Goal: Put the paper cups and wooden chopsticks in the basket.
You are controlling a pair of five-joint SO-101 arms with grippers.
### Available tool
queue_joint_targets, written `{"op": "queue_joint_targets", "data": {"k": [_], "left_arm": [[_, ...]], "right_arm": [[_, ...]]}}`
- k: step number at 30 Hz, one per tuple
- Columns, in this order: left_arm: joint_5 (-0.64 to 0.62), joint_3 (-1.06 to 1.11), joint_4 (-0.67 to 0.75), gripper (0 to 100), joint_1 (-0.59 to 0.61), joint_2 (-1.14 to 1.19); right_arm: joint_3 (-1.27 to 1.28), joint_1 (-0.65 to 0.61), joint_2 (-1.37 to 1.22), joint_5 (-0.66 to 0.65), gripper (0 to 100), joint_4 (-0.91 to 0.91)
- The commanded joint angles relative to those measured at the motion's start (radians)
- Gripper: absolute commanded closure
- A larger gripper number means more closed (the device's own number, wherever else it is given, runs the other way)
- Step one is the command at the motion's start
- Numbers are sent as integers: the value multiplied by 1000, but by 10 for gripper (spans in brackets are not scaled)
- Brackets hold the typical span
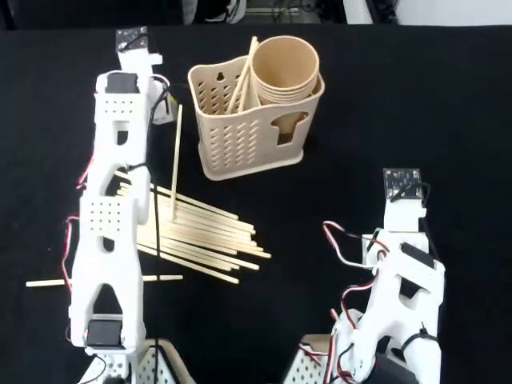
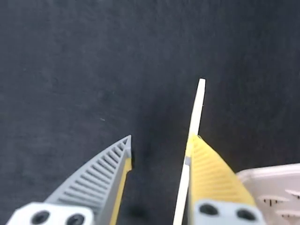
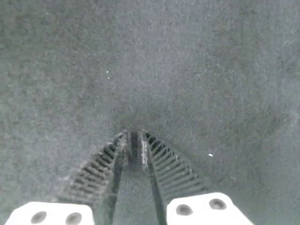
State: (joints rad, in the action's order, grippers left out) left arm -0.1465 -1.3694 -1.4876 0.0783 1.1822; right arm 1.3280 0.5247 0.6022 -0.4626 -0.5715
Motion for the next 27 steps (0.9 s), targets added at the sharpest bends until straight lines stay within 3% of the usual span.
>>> {"op": "queue_joint_targets", "data": {"k": [1,4,15,18,27], "left_arm": [[-8,-196,-61,806,-33,61],[-8,-306,-123,808,-33,97],[-11,-288,-230,805,-68,106],[-72,-277,-232,805,-74,132],[-107,-275,-236,838,18,199]], "right_arm": [[-2,-11,24,-8,945,18],[-2,-11,24,-8,945,18],[-2,-11,24,-8,945,18],[-1,-11,24,-8,945,18],[-1,-9,24,-8,945,18]]}}
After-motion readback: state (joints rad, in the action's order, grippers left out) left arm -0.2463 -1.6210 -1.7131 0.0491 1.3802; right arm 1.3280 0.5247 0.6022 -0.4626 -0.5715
